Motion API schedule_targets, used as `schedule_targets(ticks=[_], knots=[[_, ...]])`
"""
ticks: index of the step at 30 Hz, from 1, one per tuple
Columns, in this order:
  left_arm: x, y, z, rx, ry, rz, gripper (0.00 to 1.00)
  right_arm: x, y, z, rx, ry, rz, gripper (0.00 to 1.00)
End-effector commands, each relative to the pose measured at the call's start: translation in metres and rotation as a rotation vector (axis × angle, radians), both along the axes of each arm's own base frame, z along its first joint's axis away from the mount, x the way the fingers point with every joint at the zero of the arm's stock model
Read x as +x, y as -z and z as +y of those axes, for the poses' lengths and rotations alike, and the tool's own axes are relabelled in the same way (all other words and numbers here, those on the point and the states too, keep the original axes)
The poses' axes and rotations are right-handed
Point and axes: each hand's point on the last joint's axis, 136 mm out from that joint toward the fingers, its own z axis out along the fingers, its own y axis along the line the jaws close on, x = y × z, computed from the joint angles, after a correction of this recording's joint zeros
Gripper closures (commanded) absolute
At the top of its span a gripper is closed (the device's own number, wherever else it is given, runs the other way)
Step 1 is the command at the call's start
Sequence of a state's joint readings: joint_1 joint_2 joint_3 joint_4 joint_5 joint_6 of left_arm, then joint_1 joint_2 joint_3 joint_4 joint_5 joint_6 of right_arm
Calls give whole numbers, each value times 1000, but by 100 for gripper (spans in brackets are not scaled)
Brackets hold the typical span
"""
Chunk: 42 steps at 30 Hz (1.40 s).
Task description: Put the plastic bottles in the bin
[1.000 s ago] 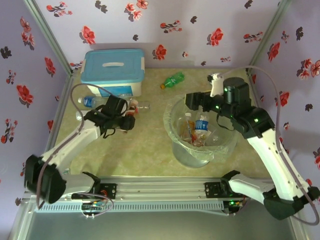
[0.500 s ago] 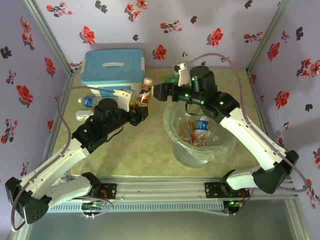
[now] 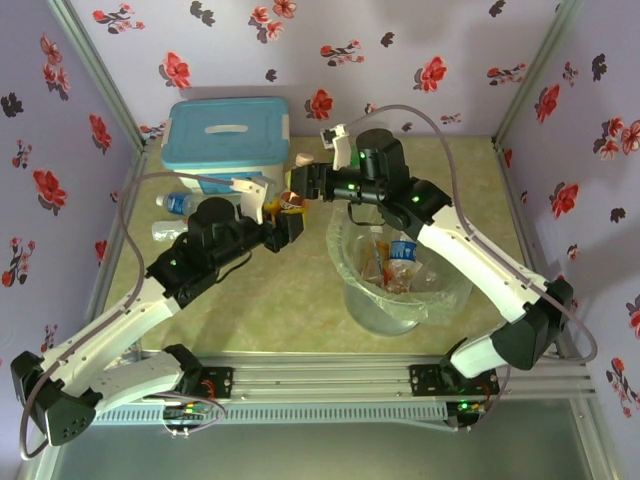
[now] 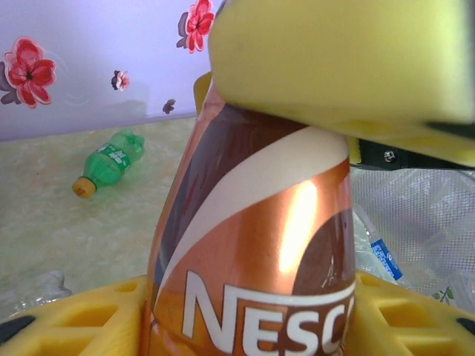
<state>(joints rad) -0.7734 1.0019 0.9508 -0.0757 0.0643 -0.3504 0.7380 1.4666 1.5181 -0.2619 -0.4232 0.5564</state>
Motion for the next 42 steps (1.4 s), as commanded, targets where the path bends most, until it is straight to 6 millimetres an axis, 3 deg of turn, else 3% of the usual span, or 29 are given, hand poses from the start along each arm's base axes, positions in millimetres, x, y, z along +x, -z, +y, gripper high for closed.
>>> schedule_targets(ticks=[1, 5, 7, 12, 15, 18, 21, 23, 29, 32, 36, 42], knots=[[-5, -12, -5, -41, 31, -28, 56, -1, -23, 2, 45, -4, -42, 68], [-7, -16, -3, -78, 24, -39, 17, 2, -31, -4, 30, 18, -86, 70], [-9, -19, -1, -99, 26, -56, 3, 4, -43, -8, 28, 32, -125, 71], [-17, -23, 2, -122, 45, -57, 0, 13, -99, -40, 3, 133, -288, 75], [-16, -23, 0, -154, 46, -44, 0, 19, -125, -78, 1, 244, -356, 77], [-8, -17, -15, -164, 62, 2, 1, 20, -131, -126, -29, 366, -374, 78], [-2, -14, -39, -135, 109, 16, 2, 13, -120, -169, -124, 485, -395, 81], [3, -12, -49, -98, 120, 13, 2, 6, -101, -193, -243, 549, -397, 85], [18, 5, -68, -33, 131, 43, 3, -4, -35, -222, -478, 581, -334, 89], [21, 14, -73, -16, 131, 67, 3, 0, -6, -230, -570, 598, -300, 89], [26, 37, -74, 26, 113, 109, 4, 8, 19, -230, -658, 572, -311, 91], [29, 49, -77, 24, 107, 136, 5, 6, 63, -212, -837, 412, -331, 93]])
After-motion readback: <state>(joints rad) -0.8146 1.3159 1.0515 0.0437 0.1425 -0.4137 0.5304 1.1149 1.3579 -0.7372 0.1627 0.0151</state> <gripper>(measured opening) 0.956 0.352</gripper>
